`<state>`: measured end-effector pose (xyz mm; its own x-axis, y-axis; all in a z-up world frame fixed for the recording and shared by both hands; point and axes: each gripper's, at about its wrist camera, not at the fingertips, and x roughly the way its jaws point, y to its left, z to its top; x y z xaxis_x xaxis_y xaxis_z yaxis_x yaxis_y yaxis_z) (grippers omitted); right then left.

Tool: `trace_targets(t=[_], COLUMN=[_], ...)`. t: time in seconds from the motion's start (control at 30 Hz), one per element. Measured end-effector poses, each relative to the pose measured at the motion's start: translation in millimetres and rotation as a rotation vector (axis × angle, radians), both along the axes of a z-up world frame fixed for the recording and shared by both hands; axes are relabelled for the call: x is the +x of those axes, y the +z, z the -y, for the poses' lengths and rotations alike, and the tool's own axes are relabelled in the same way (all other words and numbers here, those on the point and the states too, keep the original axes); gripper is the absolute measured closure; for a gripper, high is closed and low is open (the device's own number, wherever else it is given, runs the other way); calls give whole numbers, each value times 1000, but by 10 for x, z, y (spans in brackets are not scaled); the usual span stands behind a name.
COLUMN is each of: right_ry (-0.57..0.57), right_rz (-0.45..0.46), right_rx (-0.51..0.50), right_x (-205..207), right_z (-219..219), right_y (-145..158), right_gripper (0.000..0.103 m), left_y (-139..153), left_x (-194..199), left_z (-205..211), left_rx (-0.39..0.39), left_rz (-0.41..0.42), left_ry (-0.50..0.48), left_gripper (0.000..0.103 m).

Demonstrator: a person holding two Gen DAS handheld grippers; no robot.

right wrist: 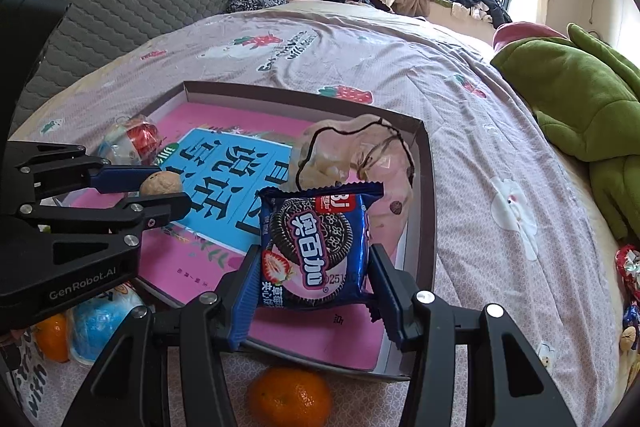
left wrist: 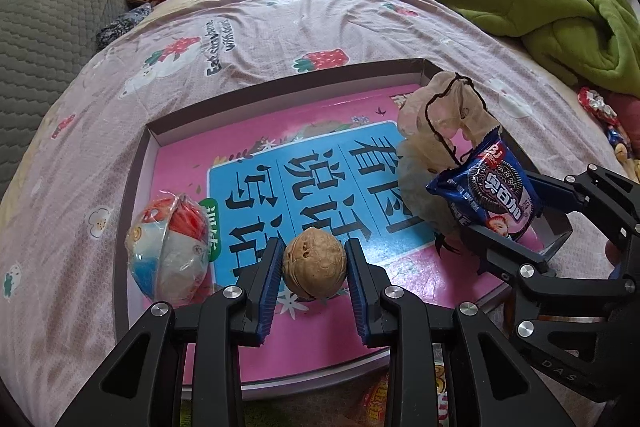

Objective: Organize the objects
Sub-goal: 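Carry the walnut ball over the tray with left tool while right tool brings the Oreo pack over it, then open left tool to drop the walnut ball in the tray while right tool releases the Oreo pack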

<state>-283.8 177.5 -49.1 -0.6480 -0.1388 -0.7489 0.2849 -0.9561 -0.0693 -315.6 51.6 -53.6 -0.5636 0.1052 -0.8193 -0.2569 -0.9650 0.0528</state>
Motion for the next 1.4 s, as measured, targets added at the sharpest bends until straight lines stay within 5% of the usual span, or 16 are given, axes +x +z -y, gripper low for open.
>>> trace_targets(t=[0.93, 1.13, 1.4], right_ry=[7, -2, -7], right_rz=[37, 50, 51], right_rx=[41, 31, 17], right_x=[-2, -20, -13], right_z=[88, 67, 60], right_y=[-52, -51, -2], right_gripper=[50, 50, 50], left_y=[-82, -68, -8], left_x=[-51, -18, 62], left_z=[50, 78, 141], left_rx=[23, 42, 48], left_rz=[73, 89, 83], left_ry=[14, 11, 26], left_gripper=[70, 51, 50])
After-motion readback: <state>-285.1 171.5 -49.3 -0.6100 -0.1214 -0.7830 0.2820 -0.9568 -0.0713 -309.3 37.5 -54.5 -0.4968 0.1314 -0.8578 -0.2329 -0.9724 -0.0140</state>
